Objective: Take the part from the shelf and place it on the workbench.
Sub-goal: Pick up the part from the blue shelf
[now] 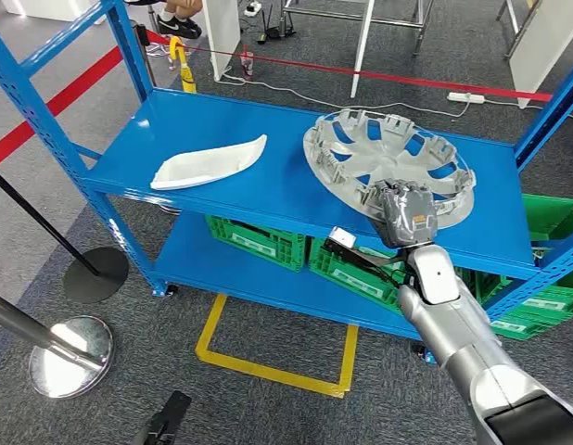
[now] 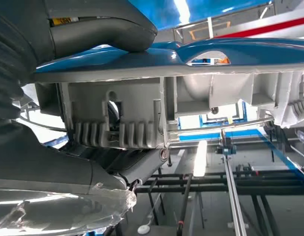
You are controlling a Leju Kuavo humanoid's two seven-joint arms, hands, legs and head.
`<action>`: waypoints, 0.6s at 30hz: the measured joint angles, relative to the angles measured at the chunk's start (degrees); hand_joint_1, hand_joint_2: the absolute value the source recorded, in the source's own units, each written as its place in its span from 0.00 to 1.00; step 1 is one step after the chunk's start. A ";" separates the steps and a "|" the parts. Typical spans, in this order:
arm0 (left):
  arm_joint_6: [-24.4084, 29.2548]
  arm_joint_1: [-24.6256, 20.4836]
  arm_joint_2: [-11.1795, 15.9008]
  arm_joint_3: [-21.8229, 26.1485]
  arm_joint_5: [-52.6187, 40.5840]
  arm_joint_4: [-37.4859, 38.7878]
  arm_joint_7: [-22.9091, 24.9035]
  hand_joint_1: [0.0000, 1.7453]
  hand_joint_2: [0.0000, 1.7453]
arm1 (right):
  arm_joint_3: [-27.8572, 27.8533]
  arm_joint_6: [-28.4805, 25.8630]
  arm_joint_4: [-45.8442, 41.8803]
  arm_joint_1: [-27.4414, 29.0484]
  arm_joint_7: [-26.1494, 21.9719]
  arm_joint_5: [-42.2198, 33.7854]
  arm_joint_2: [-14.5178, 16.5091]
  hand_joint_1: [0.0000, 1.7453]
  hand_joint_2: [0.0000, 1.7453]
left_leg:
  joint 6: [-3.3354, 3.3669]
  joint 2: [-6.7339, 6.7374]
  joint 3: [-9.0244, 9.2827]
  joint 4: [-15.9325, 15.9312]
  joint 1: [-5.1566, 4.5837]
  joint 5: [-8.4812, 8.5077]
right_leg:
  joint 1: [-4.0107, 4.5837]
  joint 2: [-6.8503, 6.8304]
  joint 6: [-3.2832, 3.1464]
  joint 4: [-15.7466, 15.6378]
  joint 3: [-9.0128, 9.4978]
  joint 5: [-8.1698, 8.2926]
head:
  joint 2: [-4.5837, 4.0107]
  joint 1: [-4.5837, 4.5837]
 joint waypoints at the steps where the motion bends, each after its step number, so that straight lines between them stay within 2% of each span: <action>1: 0.00 0.00 0.00 0.00 -0.04 0.00 0.00 0.00 0.00 | -0.01 -0.05 -0.03 -0.04 0.00 0.02 -0.04 1.00 1.00 | 0.00 0.00 0.00 0.00 0.00 0.00 | 0.00 0.00 0.00 0.00 0.00 0.00 | 0.00 0.00; 18: 0.20 0.00 0.20 0.00 -0.20 0.00 0.03 0.00 0.00 | -0.96 -0.22 -3.46 -1.24 0.15 0.63 -1.62 1.00 1.00 | 0.00 0.00 -0.04 0.00 0.00 0.00 | 0.00 0.00 0.00 0.01 -0.03 0.00 | -0.01 -0.01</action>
